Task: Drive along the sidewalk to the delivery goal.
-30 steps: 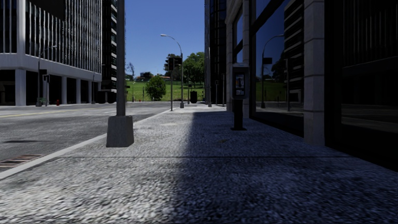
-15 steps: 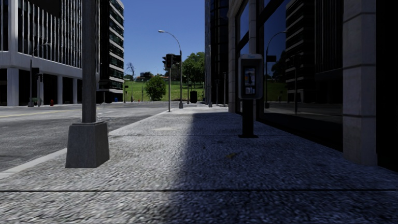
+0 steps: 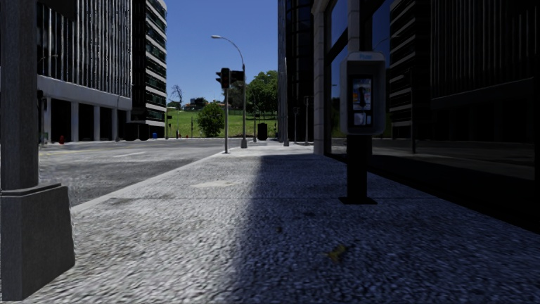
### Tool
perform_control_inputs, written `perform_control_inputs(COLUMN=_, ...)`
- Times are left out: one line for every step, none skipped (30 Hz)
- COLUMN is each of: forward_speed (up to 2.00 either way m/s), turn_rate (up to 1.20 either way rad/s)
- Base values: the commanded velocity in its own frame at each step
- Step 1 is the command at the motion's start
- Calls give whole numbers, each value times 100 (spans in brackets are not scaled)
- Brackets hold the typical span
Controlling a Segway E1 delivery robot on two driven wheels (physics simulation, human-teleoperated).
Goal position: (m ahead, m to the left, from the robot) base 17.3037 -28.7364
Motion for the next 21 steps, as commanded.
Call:
perform_control_inputs(forward_speed=200, turn_rate=0)
perform_control_inputs(forward_speed=200, turn_rate=0)
perform_control_inputs(forward_speed=200, turn_rate=0)
perform_control_inputs(forward_speed=200, turn_rate=0)
perform_control_inputs(forward_speed=200, turn_rate=0)
perform_control_inputs(forward_speed=200, turn_rate=0)
perform_control_inputs(forward_speed=200, turn_rate=0)
perform_control_inputs(forward_speed=200, turn_rate=0)
perform_control_inputs(forward_speed=200, turn_rate=0)
perform_control_inputs(forward_speed=200, turn_rate=0)
perform_control_inputs(forward_speed=200, turn_rate=0)
perform_control_inputs(forward_speed=200, turn_rate=0)
perform_control_inputs(forward_speed=200, turn_rate=0)
perform_control_inputs(forward_speed=200, turn_rate=0)
perform_control_inputs(forward_speed=200, turn_rate=0)
perform_control_inputs(forward_speed=200, turn_rate=0)
perform_control_inputs(forward_speed=200, turn_rate=0)
perform_control_inputs(forward_speed=200, turn_rate=0)
perform_control_inputs(forward_speed=200, turn_rate=0)
perform_control_inputs(forward_speed=200, turn_rate=0)
perform_control_inputs(forward_speed=200, turn_rate=0)
